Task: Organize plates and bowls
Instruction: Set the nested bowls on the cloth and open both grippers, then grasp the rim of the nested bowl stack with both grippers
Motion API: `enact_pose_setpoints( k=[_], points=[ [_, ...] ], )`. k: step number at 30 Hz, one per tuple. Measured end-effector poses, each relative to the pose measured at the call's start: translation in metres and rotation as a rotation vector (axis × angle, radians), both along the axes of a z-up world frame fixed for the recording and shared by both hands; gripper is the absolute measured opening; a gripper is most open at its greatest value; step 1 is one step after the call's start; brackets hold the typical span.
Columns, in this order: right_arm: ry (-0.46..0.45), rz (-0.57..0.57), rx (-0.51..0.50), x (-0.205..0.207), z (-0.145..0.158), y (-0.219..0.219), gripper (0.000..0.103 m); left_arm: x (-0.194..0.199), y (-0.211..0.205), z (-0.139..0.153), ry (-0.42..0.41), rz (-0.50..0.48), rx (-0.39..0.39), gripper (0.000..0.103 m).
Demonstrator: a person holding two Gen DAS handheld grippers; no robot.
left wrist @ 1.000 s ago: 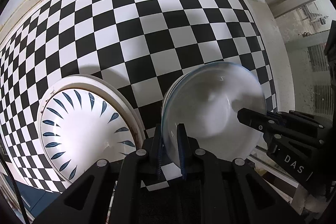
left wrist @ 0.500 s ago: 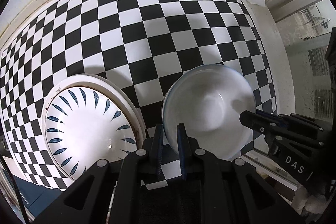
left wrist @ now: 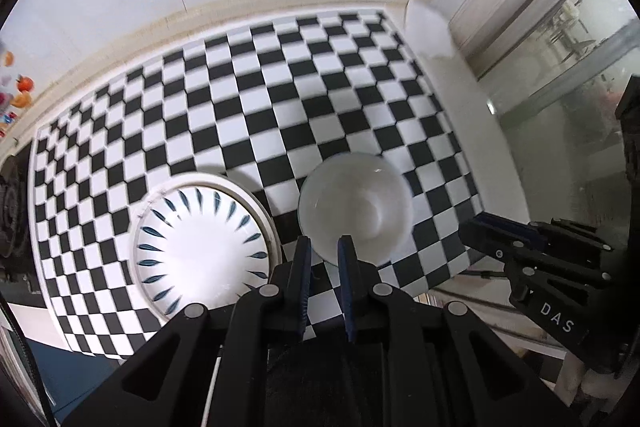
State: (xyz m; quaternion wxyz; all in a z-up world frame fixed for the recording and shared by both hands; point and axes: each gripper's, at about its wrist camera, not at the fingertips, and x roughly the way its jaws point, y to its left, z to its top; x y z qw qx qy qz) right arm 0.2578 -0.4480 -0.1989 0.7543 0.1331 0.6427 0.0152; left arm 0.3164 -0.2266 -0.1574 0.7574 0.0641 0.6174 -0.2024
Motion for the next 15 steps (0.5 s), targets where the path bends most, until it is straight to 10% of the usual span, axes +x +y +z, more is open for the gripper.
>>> enact_pose_setpoints(
  k=[10,15],
  points=[
    [-0.090,0.036,-0.085,-0.039,0.069,0.015,0.019,-0.032,0.019,0.045,-0.064,0.006,-0.017,0.014],
    [-0.126,0.044,-0.082,-0.052,0.091,0.020,0.064,-0.041,0.025,0.064,-0.112,0.021,-0.035,0.029]
  ],
)
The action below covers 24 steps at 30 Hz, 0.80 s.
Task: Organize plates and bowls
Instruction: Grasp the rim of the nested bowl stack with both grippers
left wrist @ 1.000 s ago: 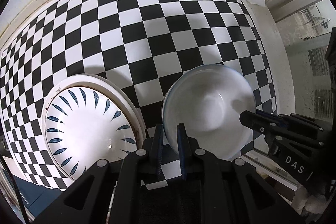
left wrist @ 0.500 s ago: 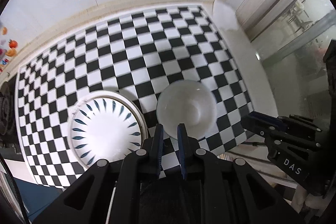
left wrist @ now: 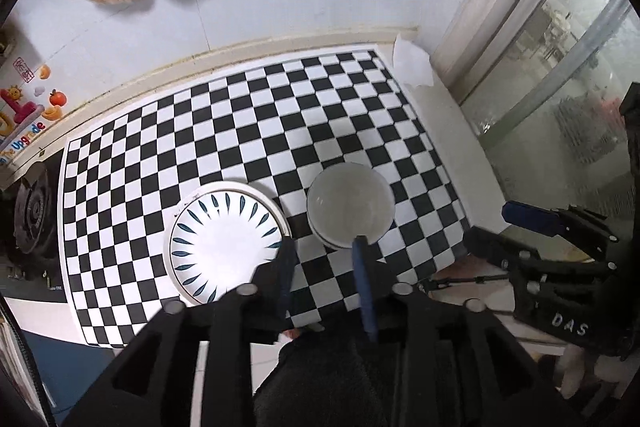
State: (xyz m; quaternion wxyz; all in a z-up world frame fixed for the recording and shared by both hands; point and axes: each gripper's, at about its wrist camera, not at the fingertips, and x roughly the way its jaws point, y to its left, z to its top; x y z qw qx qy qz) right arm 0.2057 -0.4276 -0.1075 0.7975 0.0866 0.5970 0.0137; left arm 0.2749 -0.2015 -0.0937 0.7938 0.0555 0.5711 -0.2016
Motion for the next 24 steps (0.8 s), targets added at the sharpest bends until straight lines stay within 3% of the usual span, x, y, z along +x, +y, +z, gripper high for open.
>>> enact_pose_setpoints(
  k=[3,6,15,16,18,24],
  points=[
    [-0.019,0.001,-0.007,-0.003,0.012,0.002,0.075,-0.003,0.003,0.007,-0.006,0.010,-0.021,0.030],
    [-0.030,-0.001,-0.026,-0.006,0.020,0.003,0.079,-0.004,0.004,0.013,-0.013,0.016,-0.032,0.030],
    [-0.022,-0.034,-0.022,-0.004,0.021,-0.005,0.081,-0.003,0.007,0.014,-0.008,0.021,-0.037,0.032],
    [-0.022,-0.036,-0.021,-0.004,0.021,-0.006,0.081,-0.002,0.006,0.012,-0.005,0.022,-0.034,0.033],
    [-0.023,-0.043,-0.021,-0.002,0.021,-0.007,0.082,0.003,0.006,0.008,0.004,0.030,-0.038,0.046],
    [-0.015,-0.077,0.008,0.009,0.007,-0.015,0.086,0.028,0.005,-0.019,0.042,0.073,-0.023,0.046]
  ],
)
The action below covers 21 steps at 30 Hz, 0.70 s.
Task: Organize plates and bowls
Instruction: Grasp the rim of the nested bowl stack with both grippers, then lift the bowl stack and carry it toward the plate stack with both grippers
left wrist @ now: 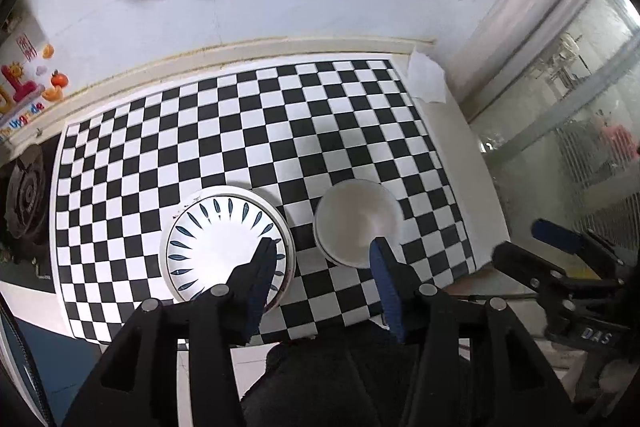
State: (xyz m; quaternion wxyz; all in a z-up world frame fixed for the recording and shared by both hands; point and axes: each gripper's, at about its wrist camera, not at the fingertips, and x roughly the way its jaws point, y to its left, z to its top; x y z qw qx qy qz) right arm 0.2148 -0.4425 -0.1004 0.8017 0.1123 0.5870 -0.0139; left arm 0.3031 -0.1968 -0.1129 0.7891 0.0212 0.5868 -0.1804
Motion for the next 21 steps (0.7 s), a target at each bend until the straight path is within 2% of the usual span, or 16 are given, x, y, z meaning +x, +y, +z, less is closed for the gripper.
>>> enact_pose_setpoints(
  k=[3,7,13,16,21],
  points=[
    [0.008,-0.020,0.010,0.009,-0.017,-0.007,0.089,0.019,0.001,-0.024,0.065,0.021,-0.025,0.046],
    [0.044,-0.050,0.070,0.030,-0.060,-0.022,0.089,0.050,0.001,-0.069,0.190,0.056,-0.078,0.046],
    [0.130,-0.120,0.243,0.055,-0.146,-0.043,0.089,0.088,-0.006,-0.139,0.418,0.102,-0.182,0.046],
    [0.192,-0.166,0.342,0.062,-0.189,-0.052,0.089,0.101,-0.019,-0.164,0.485,0.078,-0.201,0.046],
    [0.239,-0.205,0.485,0.067,-0.239,-0.057,0.089,0.119,-0.035,-0.196,0.557,0.039,-0.188,0.046]
  ],
)
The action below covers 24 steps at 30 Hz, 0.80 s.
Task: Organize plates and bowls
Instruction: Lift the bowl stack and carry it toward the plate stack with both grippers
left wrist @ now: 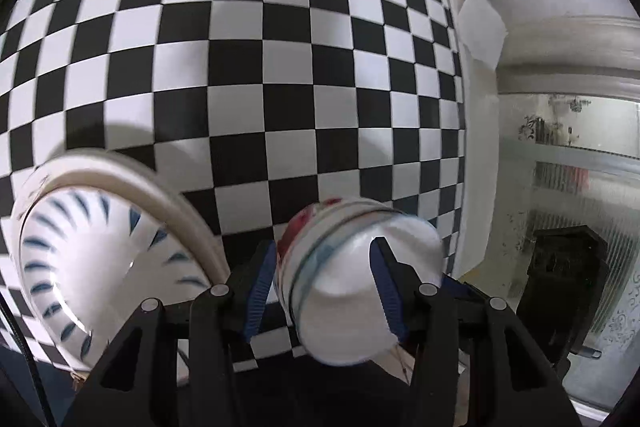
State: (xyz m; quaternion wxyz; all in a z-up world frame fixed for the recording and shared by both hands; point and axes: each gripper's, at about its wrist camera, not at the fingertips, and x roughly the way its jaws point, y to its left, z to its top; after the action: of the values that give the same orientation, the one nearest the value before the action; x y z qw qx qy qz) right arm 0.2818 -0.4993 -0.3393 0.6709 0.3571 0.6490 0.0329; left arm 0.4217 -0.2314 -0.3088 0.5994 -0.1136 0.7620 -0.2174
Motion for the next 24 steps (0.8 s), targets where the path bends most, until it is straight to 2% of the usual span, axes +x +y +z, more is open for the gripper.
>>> enact_pose_setpoints(
  k=[10,14,16,18,24],
  points=[
    [0.007,0.004,0.114,0.017,-0.052,0.011,0.089,0.001,-0.019,-0.052,0.133,-0.109,-0.036,0.046],
    [0.030,0.010,0.145,0.019,-0.069,0.017,0.087,0.000,-0.022,-0.061,0.123,-0.125,-0.028,0.045],
    [0.028,-0.008,0.178,0.019,-0.077,0.014,0.077,-0.001,-0.025,-0.057,0.088,-0.135,-0.047,0.044],
    [0.038,-0.010,0.173,0.018,-0.082,0.014,0.057,-0.003,-0.029,-0.055,0.062,-0.149,-0.043,0.044],
    [0.043,-0.009,0.164,0.019,-0.084,0.016,0.056,-0.007,-0.026,-0.053,0.038,-0.133,-0.024,0.044]
  ],
)
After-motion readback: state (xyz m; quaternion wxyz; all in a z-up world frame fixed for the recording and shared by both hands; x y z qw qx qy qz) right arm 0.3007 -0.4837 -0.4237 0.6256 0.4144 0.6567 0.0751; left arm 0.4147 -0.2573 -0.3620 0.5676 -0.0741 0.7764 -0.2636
